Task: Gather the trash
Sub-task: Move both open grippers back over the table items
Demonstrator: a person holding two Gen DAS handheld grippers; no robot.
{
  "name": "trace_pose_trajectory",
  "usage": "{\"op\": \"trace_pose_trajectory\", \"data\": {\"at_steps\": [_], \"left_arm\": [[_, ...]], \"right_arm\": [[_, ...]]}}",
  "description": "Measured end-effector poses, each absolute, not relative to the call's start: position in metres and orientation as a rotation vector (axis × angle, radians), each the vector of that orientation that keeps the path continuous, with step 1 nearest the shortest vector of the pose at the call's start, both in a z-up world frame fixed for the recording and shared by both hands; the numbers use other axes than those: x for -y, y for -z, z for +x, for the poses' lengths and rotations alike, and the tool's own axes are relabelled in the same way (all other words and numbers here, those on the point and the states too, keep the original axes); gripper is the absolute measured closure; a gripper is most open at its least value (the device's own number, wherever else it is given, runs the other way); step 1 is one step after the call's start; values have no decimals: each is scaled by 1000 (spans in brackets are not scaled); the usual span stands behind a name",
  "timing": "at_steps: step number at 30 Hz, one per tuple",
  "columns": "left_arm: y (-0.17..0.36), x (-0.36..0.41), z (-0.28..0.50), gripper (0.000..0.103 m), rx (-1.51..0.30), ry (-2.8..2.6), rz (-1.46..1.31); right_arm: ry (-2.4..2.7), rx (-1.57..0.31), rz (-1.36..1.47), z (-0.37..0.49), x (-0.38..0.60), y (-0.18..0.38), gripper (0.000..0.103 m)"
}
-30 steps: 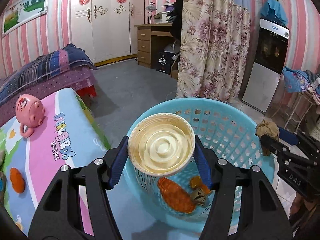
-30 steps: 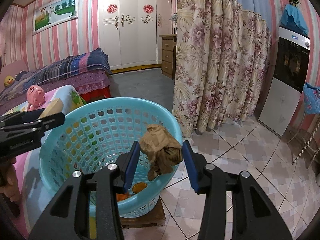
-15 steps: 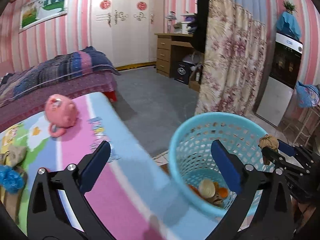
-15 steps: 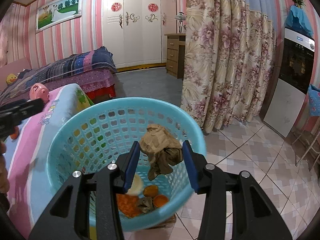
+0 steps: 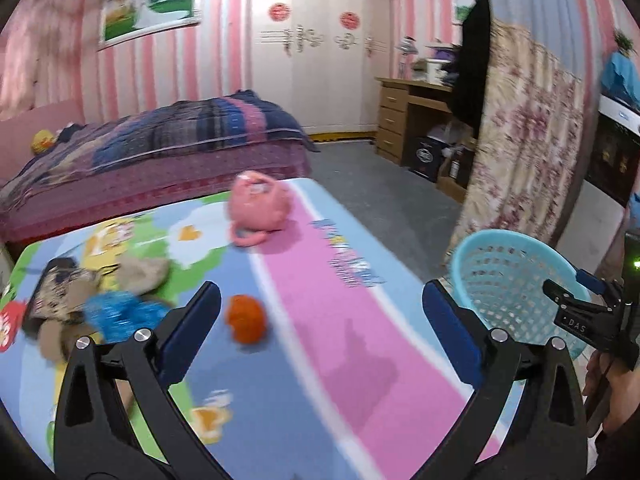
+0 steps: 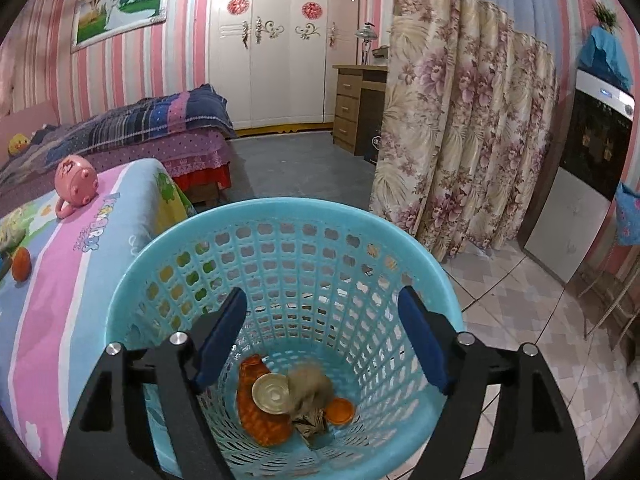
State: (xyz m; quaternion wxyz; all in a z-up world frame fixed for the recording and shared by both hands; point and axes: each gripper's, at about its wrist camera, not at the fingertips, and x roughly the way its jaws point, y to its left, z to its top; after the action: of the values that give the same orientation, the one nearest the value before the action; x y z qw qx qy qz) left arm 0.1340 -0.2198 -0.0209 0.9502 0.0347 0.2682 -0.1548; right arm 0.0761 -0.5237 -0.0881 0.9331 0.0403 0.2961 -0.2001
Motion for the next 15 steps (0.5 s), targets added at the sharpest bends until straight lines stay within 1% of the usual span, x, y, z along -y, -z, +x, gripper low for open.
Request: {"op": "trace_pose_trajectory", "data": {"at_steps": [3, 4, 7, 11, 15], "left_arm": [[16, 192, 134, 5, -546, 272, 24], [14, 183, 133, 5, -543, 256, 18], [11, 157, 131, 5, -539, 211, 3], [12, 129, 131, 5, -540, 164, -13], [11, 110, 131, 5, -517, 134, 38]], "right_arm": [[410, -596, 88, 77, 517, 81, 13], [415, -593, 88, 77, 515, 79, 12], [420, -588, 93, 78, 503, 72, 9], [389, -586, 82, 80, 480, 62, 8], [333, -571, 46, 86, 443, 53, 6]]}}
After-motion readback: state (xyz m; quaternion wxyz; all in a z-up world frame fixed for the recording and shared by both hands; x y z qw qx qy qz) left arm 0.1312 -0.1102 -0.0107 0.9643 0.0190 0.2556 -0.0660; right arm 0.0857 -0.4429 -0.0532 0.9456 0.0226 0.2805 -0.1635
